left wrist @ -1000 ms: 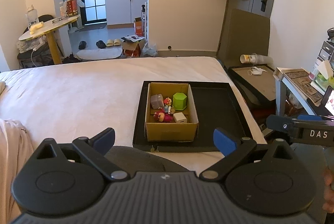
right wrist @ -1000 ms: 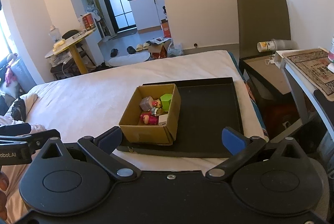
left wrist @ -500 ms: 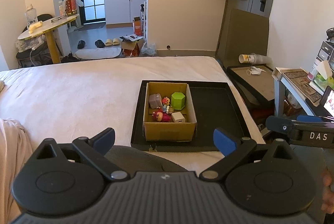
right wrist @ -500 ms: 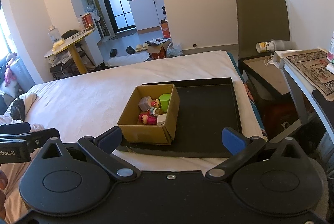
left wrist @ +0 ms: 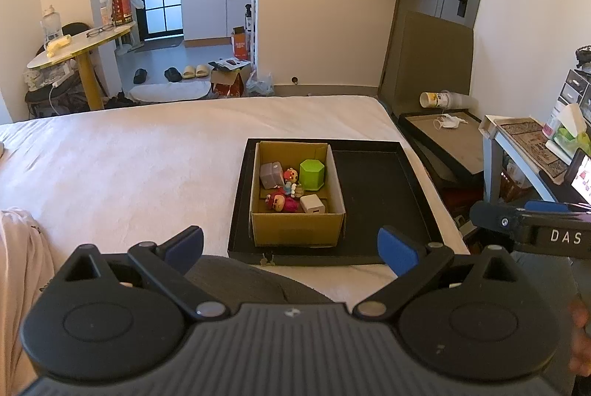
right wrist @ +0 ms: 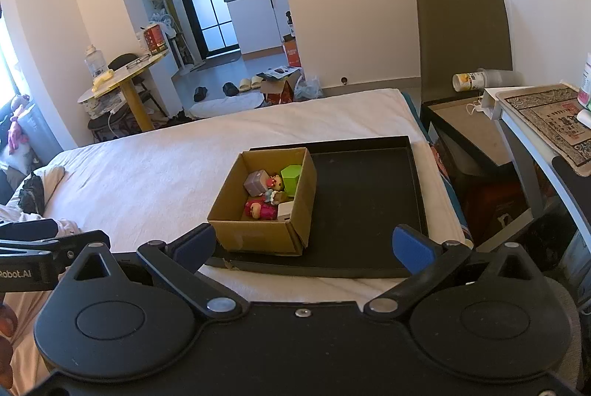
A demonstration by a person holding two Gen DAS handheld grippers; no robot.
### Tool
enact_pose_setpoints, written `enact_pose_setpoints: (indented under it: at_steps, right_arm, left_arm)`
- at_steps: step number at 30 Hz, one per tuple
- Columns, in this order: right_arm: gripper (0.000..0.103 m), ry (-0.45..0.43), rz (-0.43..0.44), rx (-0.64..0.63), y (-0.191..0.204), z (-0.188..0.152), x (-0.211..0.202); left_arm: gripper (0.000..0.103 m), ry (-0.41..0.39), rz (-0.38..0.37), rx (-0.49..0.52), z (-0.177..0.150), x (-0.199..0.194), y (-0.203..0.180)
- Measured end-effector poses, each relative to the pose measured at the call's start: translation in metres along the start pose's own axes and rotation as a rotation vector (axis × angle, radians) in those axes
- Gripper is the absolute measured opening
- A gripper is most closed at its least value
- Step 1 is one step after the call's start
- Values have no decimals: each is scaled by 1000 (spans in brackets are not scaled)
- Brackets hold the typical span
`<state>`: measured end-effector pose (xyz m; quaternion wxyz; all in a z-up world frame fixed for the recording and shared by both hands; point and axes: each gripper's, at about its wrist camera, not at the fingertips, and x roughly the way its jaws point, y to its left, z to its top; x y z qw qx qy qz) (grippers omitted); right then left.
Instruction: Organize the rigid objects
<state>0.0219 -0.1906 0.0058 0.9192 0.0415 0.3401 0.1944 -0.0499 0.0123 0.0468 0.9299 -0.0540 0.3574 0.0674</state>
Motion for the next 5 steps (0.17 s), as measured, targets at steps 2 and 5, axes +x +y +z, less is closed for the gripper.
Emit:
enact_pose_setpoints:
  at_steps: [2,5]
  right_arm:
    - [103,1,-2,2,0,0,0]
    - [103,3,-3,8,0,-1,1]
  left_arm:
    - [100,3,-3,-6,0,1,1]
    - [100,2,-2,-7,1,3,0]
